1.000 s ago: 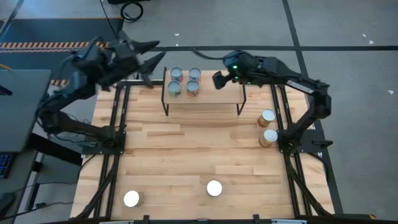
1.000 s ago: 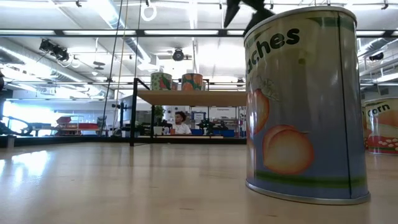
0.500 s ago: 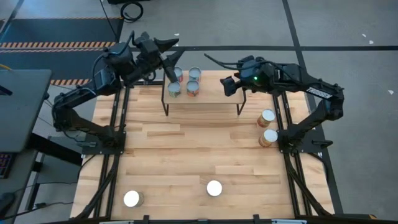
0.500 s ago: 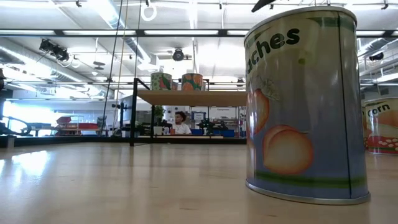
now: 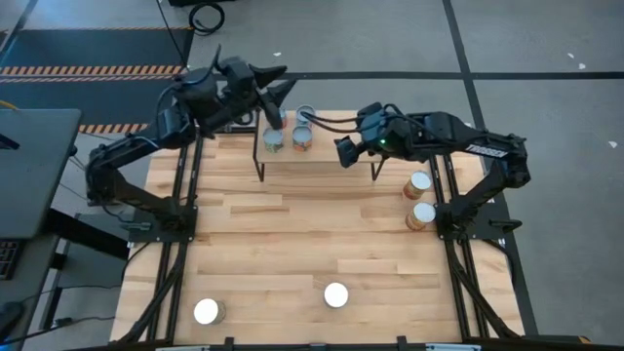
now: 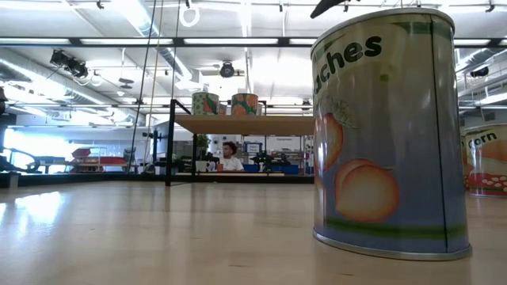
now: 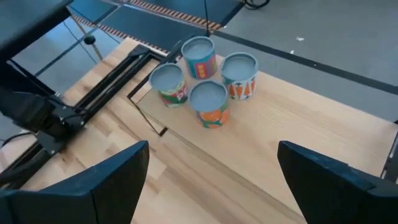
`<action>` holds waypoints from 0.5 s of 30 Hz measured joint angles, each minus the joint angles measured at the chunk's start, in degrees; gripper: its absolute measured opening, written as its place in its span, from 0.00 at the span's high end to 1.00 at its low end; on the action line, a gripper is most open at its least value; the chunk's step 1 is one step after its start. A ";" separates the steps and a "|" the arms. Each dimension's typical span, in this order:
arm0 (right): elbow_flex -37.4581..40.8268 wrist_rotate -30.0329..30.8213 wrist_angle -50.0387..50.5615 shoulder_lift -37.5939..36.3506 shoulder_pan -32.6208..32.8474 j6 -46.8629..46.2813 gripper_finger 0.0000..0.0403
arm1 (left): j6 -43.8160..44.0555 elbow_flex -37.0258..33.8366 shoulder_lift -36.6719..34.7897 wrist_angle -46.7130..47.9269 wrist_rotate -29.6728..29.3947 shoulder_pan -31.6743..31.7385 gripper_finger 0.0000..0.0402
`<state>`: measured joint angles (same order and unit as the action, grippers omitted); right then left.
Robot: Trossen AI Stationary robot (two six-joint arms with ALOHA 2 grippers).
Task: Pick and place cans onto a shelf
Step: Put the can of oranges on the shelf aligned with the can of carrots
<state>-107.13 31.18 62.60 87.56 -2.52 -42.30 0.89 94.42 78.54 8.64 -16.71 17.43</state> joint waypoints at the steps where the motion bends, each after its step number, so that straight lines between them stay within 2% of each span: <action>1: 0.00 0.04 0.05 0.08 -0.02 0.31 0.10 | 0.01 0.04 0.29 -0.63 -0.02 0.07 0.53; 8: -0.01 0.42 -1.03 1.50 -2.29 2.90 0.10 | -0.77 -0.01 1.62 -4.79 -0.42 0.42 0.53; 12: 0.04 0.65 -3.13 2.94 -4.09 5.32 0.12 | -1.99 -0.06 0.38 -2.28 -0.35 0.39 0.53; 15: 0.00 -0.68 -8.41 4.58 -4.57 11.15 0.14 | -1.73 -0.03 -2.60 0.46 -0.39 0.39 0.53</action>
<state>-107.13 30.49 54.19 92.14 -7.09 -31.15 -0.84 94.39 75.93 9.11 -17.10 17.82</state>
